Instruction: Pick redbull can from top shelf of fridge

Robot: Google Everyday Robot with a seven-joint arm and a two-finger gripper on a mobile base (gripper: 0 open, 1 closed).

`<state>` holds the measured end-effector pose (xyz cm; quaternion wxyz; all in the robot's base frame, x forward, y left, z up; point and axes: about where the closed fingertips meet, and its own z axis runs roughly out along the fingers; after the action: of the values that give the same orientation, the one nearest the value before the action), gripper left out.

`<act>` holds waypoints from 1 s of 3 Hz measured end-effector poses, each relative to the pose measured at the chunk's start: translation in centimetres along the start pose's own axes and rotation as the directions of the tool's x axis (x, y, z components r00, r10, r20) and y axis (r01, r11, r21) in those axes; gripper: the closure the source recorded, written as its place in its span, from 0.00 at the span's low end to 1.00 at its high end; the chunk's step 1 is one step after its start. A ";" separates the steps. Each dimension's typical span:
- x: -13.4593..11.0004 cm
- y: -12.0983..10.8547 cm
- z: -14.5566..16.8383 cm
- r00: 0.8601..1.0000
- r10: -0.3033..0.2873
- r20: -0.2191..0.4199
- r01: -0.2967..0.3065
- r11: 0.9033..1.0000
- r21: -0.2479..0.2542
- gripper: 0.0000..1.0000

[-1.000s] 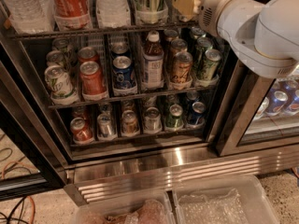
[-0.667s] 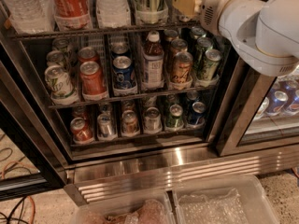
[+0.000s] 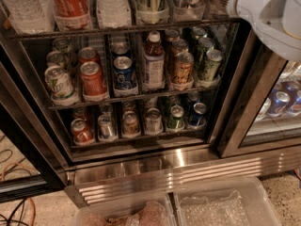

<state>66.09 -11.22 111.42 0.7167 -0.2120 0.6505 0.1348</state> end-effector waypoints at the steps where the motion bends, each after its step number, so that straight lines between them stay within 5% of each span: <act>1: 1.1 1.5 -2.7 0.999 0.001 -0.050 -0.004 0.998 -0.062 1.00; 2: 5.1 4.6 -4.9 0.987 0.004 -0.161 -0.031 0.986 -0.166 1.00; 3: 6.5 6.5 -6.4 0.978 -0.010 -0.210 -0.042 0.970 -0.240 1.00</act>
Offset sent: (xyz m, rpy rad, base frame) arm -0.0982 0.0198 -0.1204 -0.1442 0.3283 0.2675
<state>58.20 -9.11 103.78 0.6117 -0.3060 0.7026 0.1961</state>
